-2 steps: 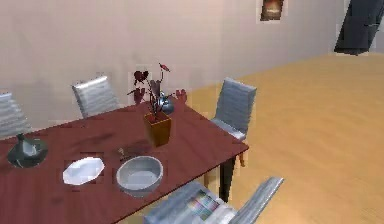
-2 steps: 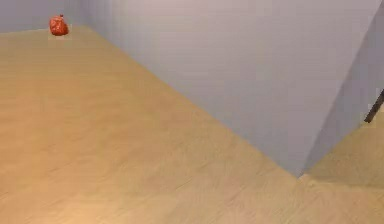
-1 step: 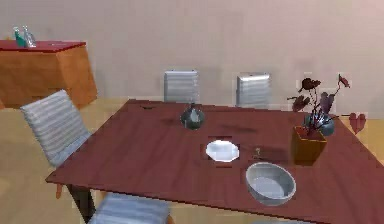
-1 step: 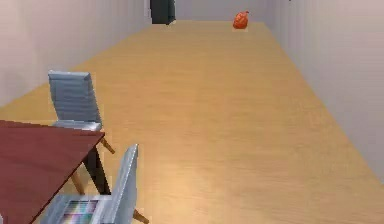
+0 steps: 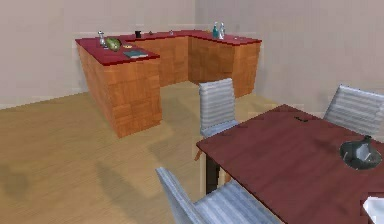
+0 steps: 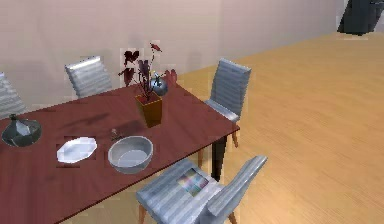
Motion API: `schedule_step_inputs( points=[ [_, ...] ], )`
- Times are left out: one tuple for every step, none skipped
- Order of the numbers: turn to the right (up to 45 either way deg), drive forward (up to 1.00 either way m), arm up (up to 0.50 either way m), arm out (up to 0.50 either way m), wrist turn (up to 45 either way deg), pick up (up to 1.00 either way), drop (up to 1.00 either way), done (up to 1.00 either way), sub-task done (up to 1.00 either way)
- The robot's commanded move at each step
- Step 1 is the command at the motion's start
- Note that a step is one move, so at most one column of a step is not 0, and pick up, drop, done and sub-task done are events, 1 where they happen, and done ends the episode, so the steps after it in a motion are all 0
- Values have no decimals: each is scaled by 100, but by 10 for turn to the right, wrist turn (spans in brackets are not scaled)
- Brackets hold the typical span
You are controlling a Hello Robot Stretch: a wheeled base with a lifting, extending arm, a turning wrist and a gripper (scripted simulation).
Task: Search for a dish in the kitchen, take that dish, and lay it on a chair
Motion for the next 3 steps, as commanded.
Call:
schedule_step_inputs(
  points=[
    [-150, 0, 0, 0, 0, 0, 0, 0, 0],
    [0, 0, 50, 0, 0, 0, 0, 0, 0],
    [0, 0, 30, 0, 0, 0, 0, 0, 0]
  ],
)
